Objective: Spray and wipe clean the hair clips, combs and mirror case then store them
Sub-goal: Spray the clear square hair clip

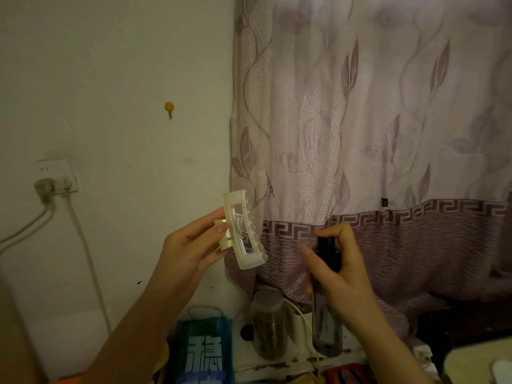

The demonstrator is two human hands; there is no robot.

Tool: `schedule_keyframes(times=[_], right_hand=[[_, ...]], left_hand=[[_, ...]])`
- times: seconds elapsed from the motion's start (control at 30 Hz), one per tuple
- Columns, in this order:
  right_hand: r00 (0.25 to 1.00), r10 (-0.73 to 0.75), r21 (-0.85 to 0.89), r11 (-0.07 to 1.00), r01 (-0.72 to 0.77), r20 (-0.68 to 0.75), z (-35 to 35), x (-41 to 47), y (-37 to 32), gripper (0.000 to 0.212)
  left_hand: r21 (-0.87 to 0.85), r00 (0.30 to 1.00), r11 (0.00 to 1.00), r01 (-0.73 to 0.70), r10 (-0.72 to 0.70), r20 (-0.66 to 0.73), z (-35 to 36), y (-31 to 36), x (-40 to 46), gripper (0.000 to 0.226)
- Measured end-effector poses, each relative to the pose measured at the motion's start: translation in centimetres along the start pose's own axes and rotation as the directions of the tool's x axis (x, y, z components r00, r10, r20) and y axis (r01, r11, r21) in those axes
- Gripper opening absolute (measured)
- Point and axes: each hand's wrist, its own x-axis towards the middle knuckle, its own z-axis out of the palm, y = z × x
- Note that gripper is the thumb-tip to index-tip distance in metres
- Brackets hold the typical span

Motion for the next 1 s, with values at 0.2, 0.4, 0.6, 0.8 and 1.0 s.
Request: schedule_keyframes(times=[0.2, 0.4, 0.6, 0.8, 1.0], right_hand=[[1.0, 0.02, -0.013, 1.0, -0.02, -0.015, 0.0, 0.0, 0.0, 0.022], [0.994, 0.103, 0.079, 0.992, -0.1, -0.04, 0.5, -0.4, 0.1, 0.037], [0.982, 0.18, 0.15, 0.974, -0.171, -0.053, 1.6, -0.8, 0.1, 0.058], [0.972, 0.236, 0.182, 0.956, -0.228, -0.023, 2.8, -1.3, 0.0, 0.074], [0.971, 0.237, 0.205, 0.952, -0.229, -0.015, 3.8, -1.9, -0.3, 0.074]], left_hand=[[-0.008, 1.0, 1.0, -0.001, 0.001, -0.007, 0.1, 0.0, 0.0, 0.031], [-0.007, 1.0, 1.0, -0.013, 0.014, 0.014, 0.6, -0.2, -0.3, 0.03], [-0.031, 1.0, 0.999, 0.019, -0.019, -0.01, 1.0, -0.7, -0.6, 0.029], [-0.057, 0.999, 0.998, 0.037, -0.037, -0.009, 0.9, -1.1, -0.6, 0.027], [-0.073, 0.998, 0.996, 0.054, -0.056, -0.024, 0.9, -1.5, -0.7, 0.034]])
